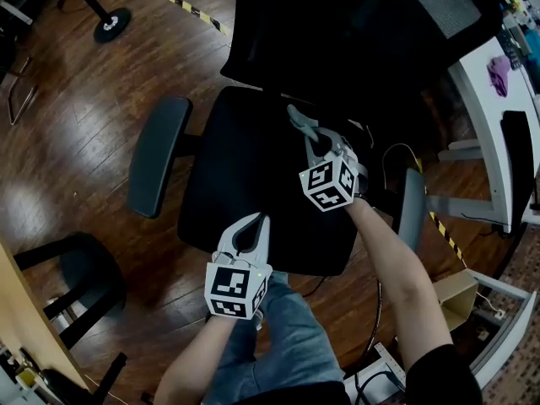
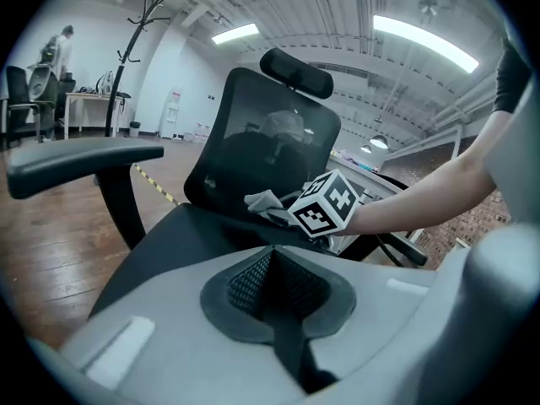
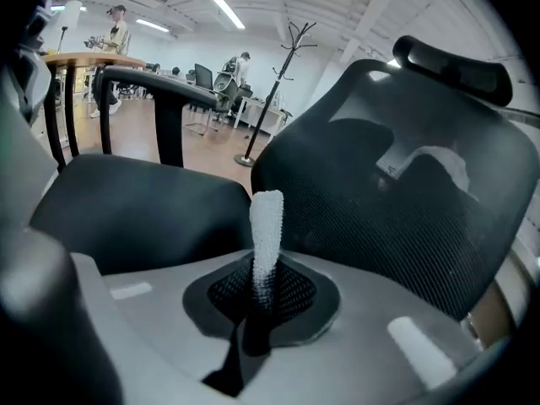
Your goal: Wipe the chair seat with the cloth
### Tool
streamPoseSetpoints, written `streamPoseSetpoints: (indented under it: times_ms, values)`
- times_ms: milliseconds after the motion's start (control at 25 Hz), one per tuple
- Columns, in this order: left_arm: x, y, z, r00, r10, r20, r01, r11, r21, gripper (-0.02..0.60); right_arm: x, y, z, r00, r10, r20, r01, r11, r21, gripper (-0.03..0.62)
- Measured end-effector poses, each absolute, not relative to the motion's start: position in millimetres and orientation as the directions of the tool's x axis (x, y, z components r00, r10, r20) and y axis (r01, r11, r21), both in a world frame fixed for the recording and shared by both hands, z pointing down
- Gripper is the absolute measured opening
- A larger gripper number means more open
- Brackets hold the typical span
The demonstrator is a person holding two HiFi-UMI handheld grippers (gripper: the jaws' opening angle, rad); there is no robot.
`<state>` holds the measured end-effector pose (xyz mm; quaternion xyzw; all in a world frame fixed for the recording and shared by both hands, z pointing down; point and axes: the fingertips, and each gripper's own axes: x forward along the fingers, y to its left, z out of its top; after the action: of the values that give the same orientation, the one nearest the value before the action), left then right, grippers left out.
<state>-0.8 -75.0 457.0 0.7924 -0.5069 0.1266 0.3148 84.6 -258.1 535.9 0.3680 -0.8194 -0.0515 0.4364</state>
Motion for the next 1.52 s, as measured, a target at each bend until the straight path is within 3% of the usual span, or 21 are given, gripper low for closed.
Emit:
streamPoseSetpoints:
  times_ms: [680, 1520]
  values:
    - [-3.6, -110.9, 489.0, 0.398, -0.709, 0.582, -0.906, -0.207, 0.368, 0.004, 99.9, -305.1, 604.4, -0.292, -0.553, 0.78, -0.512, 0.78, 0.361, 0.009]
    - [-5.2, -23.1, 484.4, 0.473, -0.672, 0.57, -0.879, -0.31, 0.363, 0.004, 76.9, -138.6, 586.0, -0.336, -0.543, 0.769, -0.543, 0.779, 0.313, 0.009]
